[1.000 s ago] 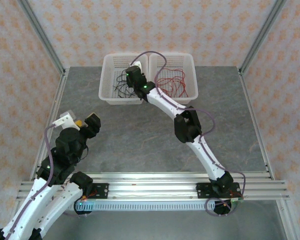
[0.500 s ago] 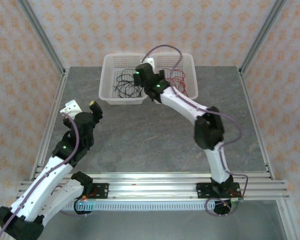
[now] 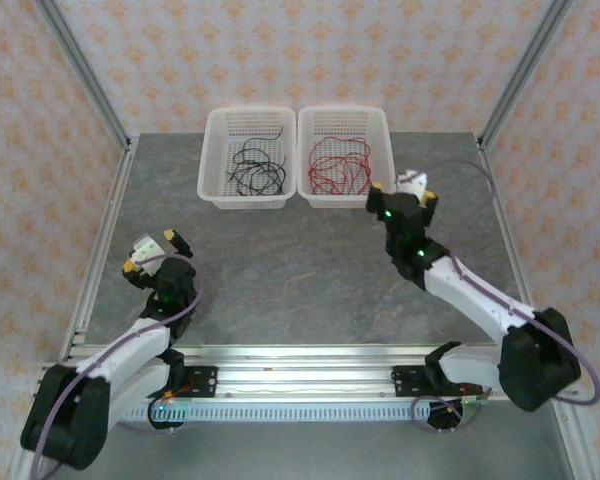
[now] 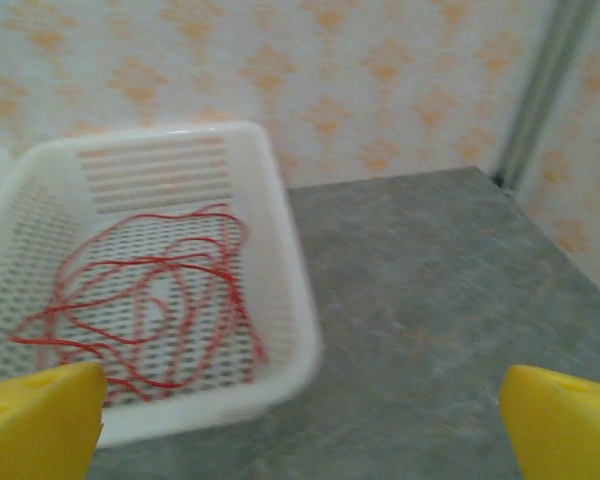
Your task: Untangle the cables
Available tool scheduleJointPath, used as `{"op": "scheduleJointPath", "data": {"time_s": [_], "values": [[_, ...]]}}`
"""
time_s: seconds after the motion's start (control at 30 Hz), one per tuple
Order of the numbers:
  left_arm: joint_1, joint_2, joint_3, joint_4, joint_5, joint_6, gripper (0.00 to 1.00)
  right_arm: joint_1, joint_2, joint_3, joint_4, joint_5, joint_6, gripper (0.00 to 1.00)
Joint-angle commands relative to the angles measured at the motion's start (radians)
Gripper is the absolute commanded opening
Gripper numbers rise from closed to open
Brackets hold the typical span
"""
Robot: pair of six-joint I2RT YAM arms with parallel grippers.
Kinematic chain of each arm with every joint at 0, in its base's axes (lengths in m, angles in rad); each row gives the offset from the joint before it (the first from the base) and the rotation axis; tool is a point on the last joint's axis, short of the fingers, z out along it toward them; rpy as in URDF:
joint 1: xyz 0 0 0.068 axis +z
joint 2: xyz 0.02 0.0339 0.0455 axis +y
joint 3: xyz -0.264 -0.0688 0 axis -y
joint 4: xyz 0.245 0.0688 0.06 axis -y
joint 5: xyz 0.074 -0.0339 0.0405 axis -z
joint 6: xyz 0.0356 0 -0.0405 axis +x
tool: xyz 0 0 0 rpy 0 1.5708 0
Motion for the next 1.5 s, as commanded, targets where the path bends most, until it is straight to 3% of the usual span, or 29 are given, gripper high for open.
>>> {"op": "scheduleJointPath", "data": {"time_s": [0.0,0.13,0.23,0.33,0.4,0.47,0.53,0.6,0.67,0.73,0.77,0.8,0.83,0.87,0.93,1.0,1.47], "values": [[0.043,0.13,-0.042,0.436,0.005,0.146,0.99,-0.064,-0.094,-0.15,0.217,-0.021,-0.026,1.0],[0.08,0.381,-0.054,0.776,0.04,0.272,0.99,-0.142,-0.139,-0.338,0.431,-0.085,-0.073,1.0],[0.088,0.375,0.018,0.585,0.109,0.278,1.0,-0.208,-0.117,-0.449,0.604,-0.143,-0.05,1.0],[0.09,0.38,-0.019,0.676,0.187,0.324,1.0,-0.286,-0.057,-0.53,0.762,-0.2,0.012,1.0],[0.092,0.33,-0.058,0.67,0.223,0.22,1.0,-0.333,0.002,-0.568,0.858,-0.249,0.048,1.0],[0.101,0.319,-0.079,0.697,0.295,0.207,0.99,-0.344,0.079,-0.58,0.934,-0.246,0.05,1.0],[0.112,0.399,-0.082,0.812,0.275,0.217,1.0,-0.35,0.073,-0.552,0.87,-0.283,0.016,1.0],[0.127,0.533,-0.093,1.012,0.357,0.267,1.0,-0.351,0.094,-0.571,0.95,-0.297,-0.023,1.0],[0.127,0.52,-0.07,0.879,0.494,0.269,0.99,-0.36,0.122,-0.592,1.02,-0.321,-0.047,1.0],[0.13,0.605,-0.041,0.967,0.535,0.311,1.0,-0.387,0.236,-0.621,1.184,-0.35,-0.036,1.0],[0.13,0.617,-0.019,0.931,0.544,0.316,1.0,-0.4,0.319,-0.607,1.247,-0.389,-0.04,1.0],[0.139,0.567,0.023,0.753,0.554,0.287,1.0,-0.4,0.372,-0.564,1.247,-0.444,-0.067,1.0],[0.158,0.546,0.068,0.629,0.573,0.26,1.0,-0.402,0.368,-0.496,1.108,-0.464,-0.072,1.0],[0.194,0.564,0.072,0.661,0.624,0.246,1.0,-0.435,0.341,-0.419,0.891,-0.488,-0.038,1.0],[0.215,0.572,0.057,0.698,0.659,0.234,1.0,-0.465,0.365,-0.479,1.056,-0.548,-0.021,1.0],[0.215,0.565,0.06,0.676,0.66,0.233,1.0,-0.457,0.343,-0.454,0.967,-0.531,-0.029,1.0],[0.215,0.57,0.078,0.655,0.746,0.263,1.0,-0.45,0.343,-0.459,0.983,-0.519,-0.034,1.0]]}}
